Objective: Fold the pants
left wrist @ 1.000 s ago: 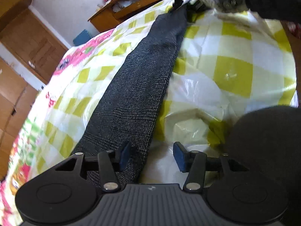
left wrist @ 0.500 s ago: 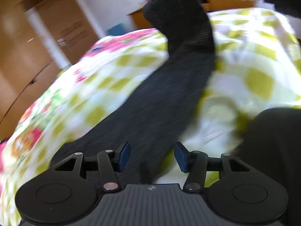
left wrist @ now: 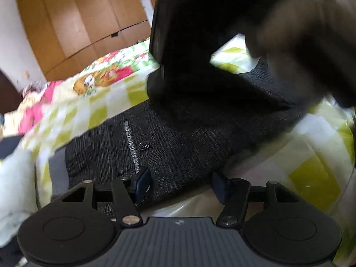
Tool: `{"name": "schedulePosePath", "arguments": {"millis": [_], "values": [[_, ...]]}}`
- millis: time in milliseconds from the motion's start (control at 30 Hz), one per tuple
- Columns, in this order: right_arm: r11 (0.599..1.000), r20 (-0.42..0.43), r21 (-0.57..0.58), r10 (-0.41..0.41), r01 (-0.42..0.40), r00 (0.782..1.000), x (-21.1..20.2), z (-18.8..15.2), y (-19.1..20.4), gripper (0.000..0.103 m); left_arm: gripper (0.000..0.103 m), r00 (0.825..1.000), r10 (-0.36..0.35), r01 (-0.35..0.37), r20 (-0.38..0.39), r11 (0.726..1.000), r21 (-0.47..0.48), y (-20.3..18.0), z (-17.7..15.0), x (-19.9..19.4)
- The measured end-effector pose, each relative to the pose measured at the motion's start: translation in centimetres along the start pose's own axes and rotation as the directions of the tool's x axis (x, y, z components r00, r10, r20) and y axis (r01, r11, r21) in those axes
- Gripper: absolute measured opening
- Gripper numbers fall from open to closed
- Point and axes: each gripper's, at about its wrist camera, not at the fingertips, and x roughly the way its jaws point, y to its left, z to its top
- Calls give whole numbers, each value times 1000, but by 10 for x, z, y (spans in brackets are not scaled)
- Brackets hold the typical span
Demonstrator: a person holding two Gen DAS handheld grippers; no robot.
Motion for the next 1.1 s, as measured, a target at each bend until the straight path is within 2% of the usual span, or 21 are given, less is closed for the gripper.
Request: {"name": "schedulePosePath", "arguments": {"millis": [67, 167, 333, 500, 600, 700, 833, 900, 1000, 1100], "values": [[987, -32, -146, -69, 63, 997, 4, -10, 23, 9, 72, 1000, -20, 20, 9, 999, -31, 8, 0, 0], [969, -60, -223, -118, 102, 991, 6, -10, 32, 10, 72, 999, -36, 37, 26, 999, -34, 11, -3, -1], [968, -65, -209, -157, 141, 985, 13, 2, 35, 12, 72, 997, -67, 70, 45, 995, -69, 17, -4, -4], [969, -92, -203, -165, 144, 982, 24, 8, 43, 12, 72, 994, -86, 93, 63, 989, -117, 29, -7, -7], [984, -109, -129, -133, 119, 985, 27, 16, 43, 9, 72, 994, -77, 87, 80, 987, -134, 32, -9, -11], [995, -107, -16, -95, 94, 990, 24, 31, 35, 8, 72, 994, -36, 51, 106, 989, -139, 32, -11, -18], [994, -34, 87, -56, 59, 998, 9, 56, 33, 8, 73, 995, -9, 27, 100, 984, -174, 37, -13, -17], [995, 13, 93, -45, 44, 999, 4, 71, 40, 7, 74, 997, -25, 39, 74, 980, -193, 38, -13, -13], [995, 54, 101, -18, 13, 998, -1, 90, 49, 7, 74, 999, -54, 52, -4, 973, -223, 43, -17, 0], [1000, 29, 5, -12, 12, 1000, 15, 99, 75, 7, 74, 997, -73, 69, -9, 962, -263, 47, -18, 1]]}}
